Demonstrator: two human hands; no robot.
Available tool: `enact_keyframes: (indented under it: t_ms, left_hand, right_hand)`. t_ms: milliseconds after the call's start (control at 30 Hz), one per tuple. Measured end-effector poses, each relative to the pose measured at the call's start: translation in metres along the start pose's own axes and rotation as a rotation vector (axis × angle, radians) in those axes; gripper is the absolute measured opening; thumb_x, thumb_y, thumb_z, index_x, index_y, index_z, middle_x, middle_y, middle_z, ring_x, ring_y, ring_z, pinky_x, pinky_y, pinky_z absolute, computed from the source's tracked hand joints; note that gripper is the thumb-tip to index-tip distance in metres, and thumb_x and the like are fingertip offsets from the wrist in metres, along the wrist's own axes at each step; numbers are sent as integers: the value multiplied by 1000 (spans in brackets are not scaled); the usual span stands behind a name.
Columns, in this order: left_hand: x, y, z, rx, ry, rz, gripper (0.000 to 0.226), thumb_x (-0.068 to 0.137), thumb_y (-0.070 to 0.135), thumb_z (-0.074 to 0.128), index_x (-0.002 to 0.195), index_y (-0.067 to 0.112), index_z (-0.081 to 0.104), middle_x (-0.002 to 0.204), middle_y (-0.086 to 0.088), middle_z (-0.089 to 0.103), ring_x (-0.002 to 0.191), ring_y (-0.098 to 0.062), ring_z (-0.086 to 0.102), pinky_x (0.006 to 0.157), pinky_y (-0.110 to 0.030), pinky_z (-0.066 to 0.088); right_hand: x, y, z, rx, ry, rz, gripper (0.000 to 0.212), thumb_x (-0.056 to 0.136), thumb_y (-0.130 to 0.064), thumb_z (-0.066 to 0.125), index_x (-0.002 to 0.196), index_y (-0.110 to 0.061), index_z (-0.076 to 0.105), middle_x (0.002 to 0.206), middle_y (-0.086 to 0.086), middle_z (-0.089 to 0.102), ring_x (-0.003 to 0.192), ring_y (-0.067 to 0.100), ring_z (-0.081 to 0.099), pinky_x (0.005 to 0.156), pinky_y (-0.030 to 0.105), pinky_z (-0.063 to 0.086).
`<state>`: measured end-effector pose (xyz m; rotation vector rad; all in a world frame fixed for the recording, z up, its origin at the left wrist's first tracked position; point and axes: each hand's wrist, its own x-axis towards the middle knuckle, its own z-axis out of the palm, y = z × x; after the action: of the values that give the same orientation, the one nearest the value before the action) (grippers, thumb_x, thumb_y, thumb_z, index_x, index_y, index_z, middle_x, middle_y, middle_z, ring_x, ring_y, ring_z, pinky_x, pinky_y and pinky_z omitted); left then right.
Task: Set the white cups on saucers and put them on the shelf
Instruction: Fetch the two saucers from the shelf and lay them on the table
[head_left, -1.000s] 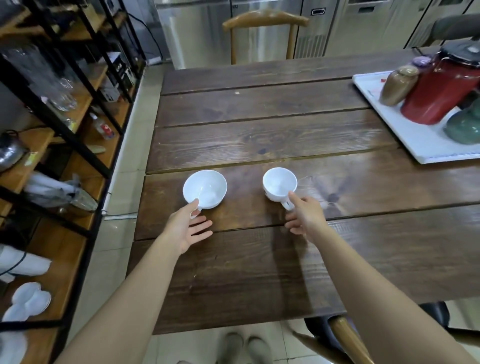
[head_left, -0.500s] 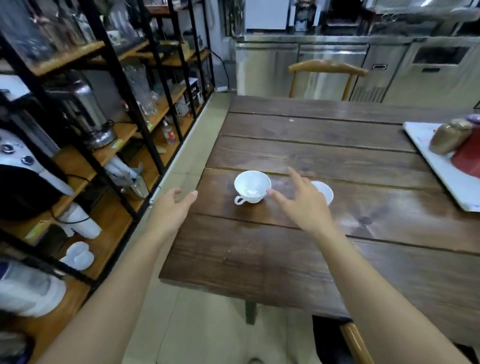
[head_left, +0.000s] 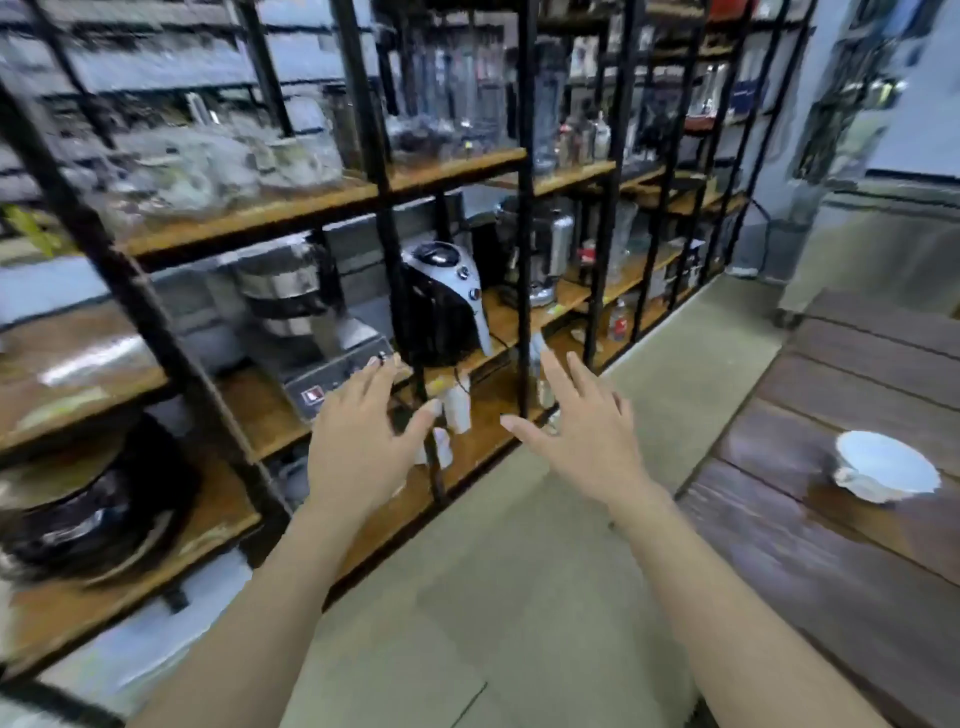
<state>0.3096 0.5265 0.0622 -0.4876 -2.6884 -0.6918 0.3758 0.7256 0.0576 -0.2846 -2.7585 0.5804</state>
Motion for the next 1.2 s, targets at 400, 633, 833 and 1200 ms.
enact_keyframes:
  t_ms: [400,633,833,1200]
  left_hand:
    - [-34,-202,-148,200,263,-404,65,89,57,43,146,29,30,154,0,34,140,-21,32,114,-44,28]
    - [-10,-298,-175,218,384,-603,68,86,61,43,146,29,33,152,-1,37,139,-22,33,113,-43,29]
    - [34,-379,-194,269,374,-708,73,82,67,33,145,29,32,152,-1,37,138,-25,36,112,-44,30]
    - [88,-504,-204,206,353,-864,65,89,60,39,146,32,27,154,0,33,139,-25,33,111,-43,26]
  right_hand:
    - [67,-261,110,170,-200,-493,84,82,-70,37,147,-40,-7,161,4,9,148,20,9,117,43,9]
    - [124,-371,175,284,-240,-685,86,82,-69,41,147,-40,-6,160,2,13,147,19,13,117,43,10]
    - [193,-446,231,320,-319,-726,90,79,-71,42,147,-40,-8,161,3,10,148,22,12,117,49,11]
    - [275,-540,317,360,-368,-675,85,82,-65,48,148,-40,1,158,-5,20,146,20,19,115,52,17]
